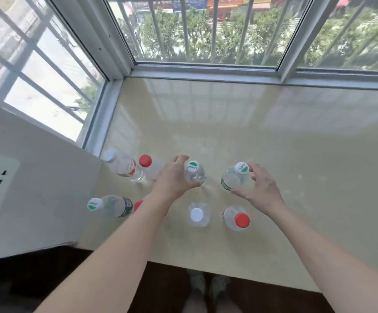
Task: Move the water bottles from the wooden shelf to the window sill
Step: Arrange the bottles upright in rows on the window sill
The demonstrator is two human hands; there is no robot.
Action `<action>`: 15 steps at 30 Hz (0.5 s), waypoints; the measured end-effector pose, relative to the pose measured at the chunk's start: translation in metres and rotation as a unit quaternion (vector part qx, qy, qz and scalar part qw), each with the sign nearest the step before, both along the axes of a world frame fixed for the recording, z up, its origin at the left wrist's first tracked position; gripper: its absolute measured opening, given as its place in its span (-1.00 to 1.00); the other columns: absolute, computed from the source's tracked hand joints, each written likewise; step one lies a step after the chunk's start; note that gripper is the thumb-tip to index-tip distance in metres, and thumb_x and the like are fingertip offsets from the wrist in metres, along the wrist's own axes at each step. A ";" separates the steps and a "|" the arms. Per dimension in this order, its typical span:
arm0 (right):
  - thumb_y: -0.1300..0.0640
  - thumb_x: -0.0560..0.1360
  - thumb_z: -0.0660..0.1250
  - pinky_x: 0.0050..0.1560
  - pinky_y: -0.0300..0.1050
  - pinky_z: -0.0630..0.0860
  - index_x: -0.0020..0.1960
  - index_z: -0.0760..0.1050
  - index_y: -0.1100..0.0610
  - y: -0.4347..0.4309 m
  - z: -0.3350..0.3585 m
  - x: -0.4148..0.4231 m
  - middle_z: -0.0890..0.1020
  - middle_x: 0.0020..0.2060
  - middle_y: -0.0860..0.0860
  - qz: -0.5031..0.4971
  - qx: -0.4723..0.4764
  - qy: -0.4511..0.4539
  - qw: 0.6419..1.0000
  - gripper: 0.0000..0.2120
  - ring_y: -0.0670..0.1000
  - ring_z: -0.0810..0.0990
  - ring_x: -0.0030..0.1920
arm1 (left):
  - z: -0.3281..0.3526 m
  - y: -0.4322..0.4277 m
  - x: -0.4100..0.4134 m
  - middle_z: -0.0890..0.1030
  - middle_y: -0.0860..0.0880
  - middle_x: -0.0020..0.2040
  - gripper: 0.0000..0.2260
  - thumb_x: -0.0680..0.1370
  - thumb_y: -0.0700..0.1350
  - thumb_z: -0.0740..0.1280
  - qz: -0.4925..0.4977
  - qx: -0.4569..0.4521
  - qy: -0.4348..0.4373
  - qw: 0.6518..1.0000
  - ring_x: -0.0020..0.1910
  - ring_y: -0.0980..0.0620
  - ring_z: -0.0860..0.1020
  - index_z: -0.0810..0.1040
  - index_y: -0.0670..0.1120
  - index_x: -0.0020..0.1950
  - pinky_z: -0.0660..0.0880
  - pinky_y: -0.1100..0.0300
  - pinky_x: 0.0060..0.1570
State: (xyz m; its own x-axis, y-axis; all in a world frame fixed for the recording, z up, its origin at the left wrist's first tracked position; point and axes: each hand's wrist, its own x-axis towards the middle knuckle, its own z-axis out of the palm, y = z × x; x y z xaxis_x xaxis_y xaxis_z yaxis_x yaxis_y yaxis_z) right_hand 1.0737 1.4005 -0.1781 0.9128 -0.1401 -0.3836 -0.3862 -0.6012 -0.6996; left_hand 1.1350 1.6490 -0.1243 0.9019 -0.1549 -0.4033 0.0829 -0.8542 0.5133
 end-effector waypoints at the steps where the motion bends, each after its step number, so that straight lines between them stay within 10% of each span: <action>1: -0.02 0.28 0.63 0.33 0.04 0.45 0.44 0.35 -0.04 0.001 -0.003 0.002 0.48 0.27 -0.03 0.004 0.003 0.002 1.000 -0.19 0.03 0.48 0.30 | -0.003 -0.002 0.001 0.47 0.01 0.36 -0.31 0.36 0.06 0.56 0.005 -0.009 -0.003 1.000 0.32 -0.05 0.45 0.39 -0.01 0.43 0.39 0.07 0.28; 15: -0.08 0.29 0.57 0.05 0.01 0.59 0.25 0.46 -0.10 0.009 -0.023 0.007 0.59 0.11 -0.14 -0.029 -0.001 -0.026 0.999 -0.42 -0.01 0.64 0.04 | -0.025 -0.008 0.003 0.59 0.06 0.18 -0.51 0.37 -0.09 0.55 0.046 -0.111 -0.008 0.993 0.14 0.03 0.54 0.54 0.04 0.27 0.45 0.16 0.15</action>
State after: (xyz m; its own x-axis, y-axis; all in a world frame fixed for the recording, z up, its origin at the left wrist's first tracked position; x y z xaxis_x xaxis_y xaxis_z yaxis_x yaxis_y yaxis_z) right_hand 1.0805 1.4092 -0.2007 0.9220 -0.1931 -0.3354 -0.3830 -0.5806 -0.7185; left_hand 1.1382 1.6406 -0.1492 0.9224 -0.1551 -0.3538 0.1454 -0.7092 0.6899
